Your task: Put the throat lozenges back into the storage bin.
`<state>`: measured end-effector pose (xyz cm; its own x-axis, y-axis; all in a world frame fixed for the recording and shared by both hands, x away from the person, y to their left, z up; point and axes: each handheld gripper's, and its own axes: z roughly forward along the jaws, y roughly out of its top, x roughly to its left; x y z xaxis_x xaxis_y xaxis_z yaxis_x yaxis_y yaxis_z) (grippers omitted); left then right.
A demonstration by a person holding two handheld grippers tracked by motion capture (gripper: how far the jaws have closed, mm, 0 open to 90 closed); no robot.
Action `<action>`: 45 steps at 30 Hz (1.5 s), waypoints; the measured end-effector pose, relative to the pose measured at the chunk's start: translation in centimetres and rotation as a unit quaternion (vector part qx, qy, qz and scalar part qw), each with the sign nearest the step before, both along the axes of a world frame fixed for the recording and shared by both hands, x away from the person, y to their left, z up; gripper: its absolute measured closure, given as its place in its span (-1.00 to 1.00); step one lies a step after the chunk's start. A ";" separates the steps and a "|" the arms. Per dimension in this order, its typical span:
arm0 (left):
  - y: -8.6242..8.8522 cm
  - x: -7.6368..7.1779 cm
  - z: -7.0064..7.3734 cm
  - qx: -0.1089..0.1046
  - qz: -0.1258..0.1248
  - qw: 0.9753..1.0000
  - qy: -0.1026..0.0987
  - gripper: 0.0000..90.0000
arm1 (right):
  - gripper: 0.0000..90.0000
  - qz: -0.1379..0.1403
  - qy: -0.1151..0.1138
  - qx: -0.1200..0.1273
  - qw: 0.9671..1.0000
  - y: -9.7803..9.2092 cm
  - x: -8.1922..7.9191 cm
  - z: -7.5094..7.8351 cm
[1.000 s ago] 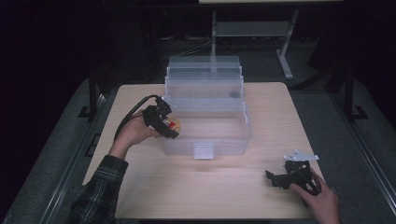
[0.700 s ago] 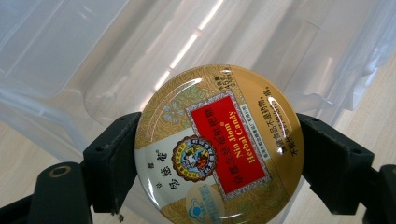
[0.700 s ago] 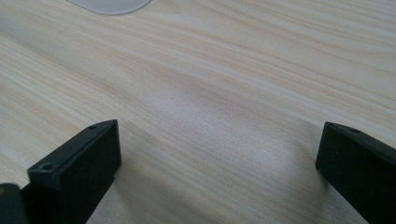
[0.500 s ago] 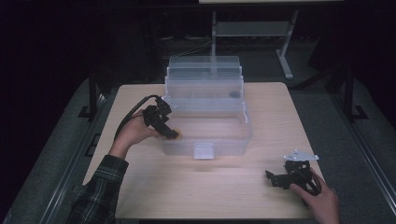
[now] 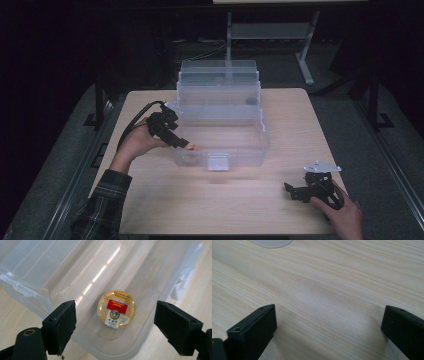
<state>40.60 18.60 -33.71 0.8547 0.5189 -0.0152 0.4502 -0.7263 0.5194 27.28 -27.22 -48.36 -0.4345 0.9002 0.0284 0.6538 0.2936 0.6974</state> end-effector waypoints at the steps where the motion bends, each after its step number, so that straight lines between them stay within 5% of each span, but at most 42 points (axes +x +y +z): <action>1: 0.2 -0.2 0.1 -0.002 0.001 1.000 -0.002 -0.62 | -1.00 0.000 0.000 0.000 1.000 0.0 0.0 0.0; 24: 4.8 -4.9 -1.2 -0.046 0.045 0.997 -0.044 -0.72 | -1.00 0.000 0.000 0.001 1.000 0.0 0.0 0.0; 45: 6.9 -9.1 -6.1 -0.066 0.056 0.994 -0.073 -0.72 | -1.00 -0.001 0.000 0.000 1.000 0.0 0.0 0.0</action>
<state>31.47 25.50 -39.79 0.7898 0.6127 0.0295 0.4376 -0.5965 0.6729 27.27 -27.20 -48.37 -0.4326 0.9011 0.0284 0.6545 0.2923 0.6973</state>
